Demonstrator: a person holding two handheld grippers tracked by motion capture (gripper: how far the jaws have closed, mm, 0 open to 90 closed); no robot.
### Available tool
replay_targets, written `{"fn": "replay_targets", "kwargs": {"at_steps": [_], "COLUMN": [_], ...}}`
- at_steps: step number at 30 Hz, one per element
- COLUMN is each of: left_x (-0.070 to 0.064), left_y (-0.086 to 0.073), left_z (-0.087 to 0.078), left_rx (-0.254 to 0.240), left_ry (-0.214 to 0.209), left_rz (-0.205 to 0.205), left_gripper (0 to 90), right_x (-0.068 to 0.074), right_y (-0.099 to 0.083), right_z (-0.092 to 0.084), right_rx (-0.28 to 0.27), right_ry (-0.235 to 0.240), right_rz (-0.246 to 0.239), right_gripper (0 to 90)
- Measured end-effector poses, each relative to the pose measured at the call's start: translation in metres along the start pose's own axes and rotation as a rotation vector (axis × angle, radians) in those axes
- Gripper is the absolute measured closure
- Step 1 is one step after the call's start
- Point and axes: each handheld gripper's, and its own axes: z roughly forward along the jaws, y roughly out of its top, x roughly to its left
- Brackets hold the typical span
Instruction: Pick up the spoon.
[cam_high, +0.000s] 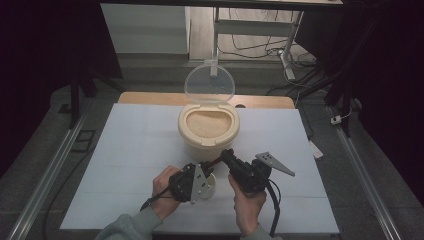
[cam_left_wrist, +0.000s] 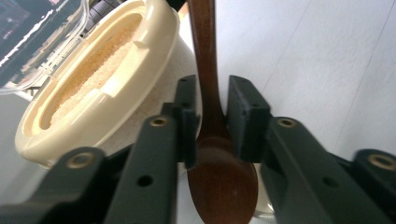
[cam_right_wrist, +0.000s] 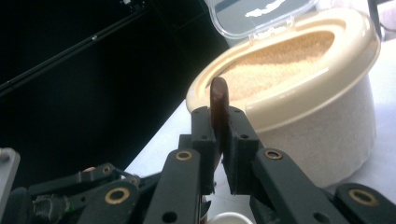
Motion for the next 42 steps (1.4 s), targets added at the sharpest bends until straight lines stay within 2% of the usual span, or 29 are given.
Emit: {"fn": "replay_targets", "kwargs": {"at_steps": [3,4,6,11,13,16,18,23,26,31,37,42], "left_x": [0.006,0.008,0.015,0.036,0.044,0.053,0.059,0.071,0.075,0.073,0.070,0.070], "left_y": [0.000,-0.001,-0.002,-0.013,-0.020,-0.032,-0.042,-0.072,-0.088,-0.110,-0.133,-0.148], "left_z": [-0.005,-0.008,-0.013,-0.029,-0.035,-0.043,-0.047,-0.058,-0.063,-0.069,-0.072,-0.073], "left_rx": [-0.028,-0.040,-0.056,-0.082,-0.088,-0.090,-0.075,-0.043,-0.015,0.022,0.061,0.081], "left_ry": [-0.031,-0.039,-0.079,-0.178,-0.218,-0.233,-0.236,-0.237,-0.230,-0.225,-0.237,-0.227], "left_rz": [-0.049,-0.070,-0.117,-0.269,-0.332,-0.390,-0.418,-0.516,-0.547,-0.554,-0.573,-0.589], "left_gripper": [65.2,59.4,55.3,46.7,41.4,39.0,36.5,31.9,31.1,27.6,25.6,24.6], "right_x": [0.000,-0.001,-0.003,-0.006,-0.008,-0.009,-0.011,-0.019,-0.019,-0.019,-0.023,-0.031], "right_y": [0.002,0.003,0.006,0.010,0.013,0.015,0.017,0.021,0.023,0.030,0.036,0.043], "right_z": [0.000,-0.001,-0.003,-0.006,-0.007,-0.007,-0.008,-0.008,-0.008,-0.013,-0.018,-0.025], "right_rx": [-0.001,-0.008,-0.015,-0.023,-0.027,-0.028,-0.027,-0.018,-0.022,-0.038,-0.051,-0.065], "right_ry": [0.002,0.004,0.003,0.009,0.017,0.025,0.034,0.056,0.057,0.075,0.079,0.070], "right_rz": [-0.009,-0.023,-0.034,-0.060,-0.087,-0.101,-0.106,-0.113,-0.131,-0.157,-0.160,-0.157], "right_gripper": [83.7,83.7,83.8,83.7,83.8,83.8,83.7,83.8,83.8,83.8,83.8,83.8]}}
